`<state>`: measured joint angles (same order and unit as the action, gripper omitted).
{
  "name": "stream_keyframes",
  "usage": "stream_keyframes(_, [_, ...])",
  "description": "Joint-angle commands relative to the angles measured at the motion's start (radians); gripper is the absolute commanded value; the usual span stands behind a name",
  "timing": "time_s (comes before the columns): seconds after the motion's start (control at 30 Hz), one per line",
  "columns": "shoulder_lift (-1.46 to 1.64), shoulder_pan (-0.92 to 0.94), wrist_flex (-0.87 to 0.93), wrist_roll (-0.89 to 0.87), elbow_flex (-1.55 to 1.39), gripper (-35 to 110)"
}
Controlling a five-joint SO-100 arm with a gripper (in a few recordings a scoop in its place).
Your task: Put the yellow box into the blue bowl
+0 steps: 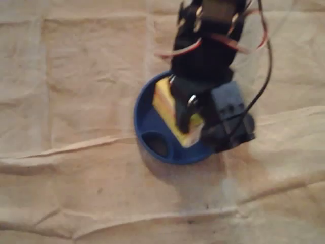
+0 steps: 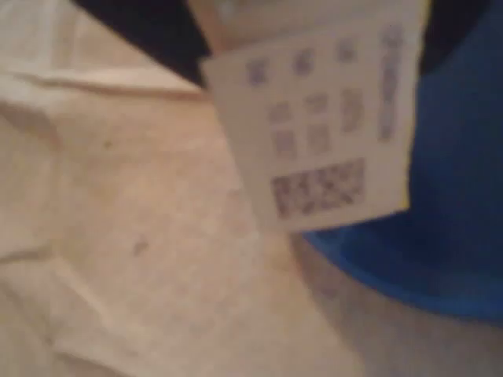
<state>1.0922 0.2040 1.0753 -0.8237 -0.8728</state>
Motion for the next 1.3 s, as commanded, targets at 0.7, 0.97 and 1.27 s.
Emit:
stream_keyframes(0.7, [0.020, 0.000, -0.029, 0.015, 0.066, 21])
stream_keyframes(0.97, [0.034, 0.002, -0.028, 0.017, 0.074, 21])
stream_keyframes(1.27, [0.156, -0.023, 0.133, 0.081, 0.081, 19])
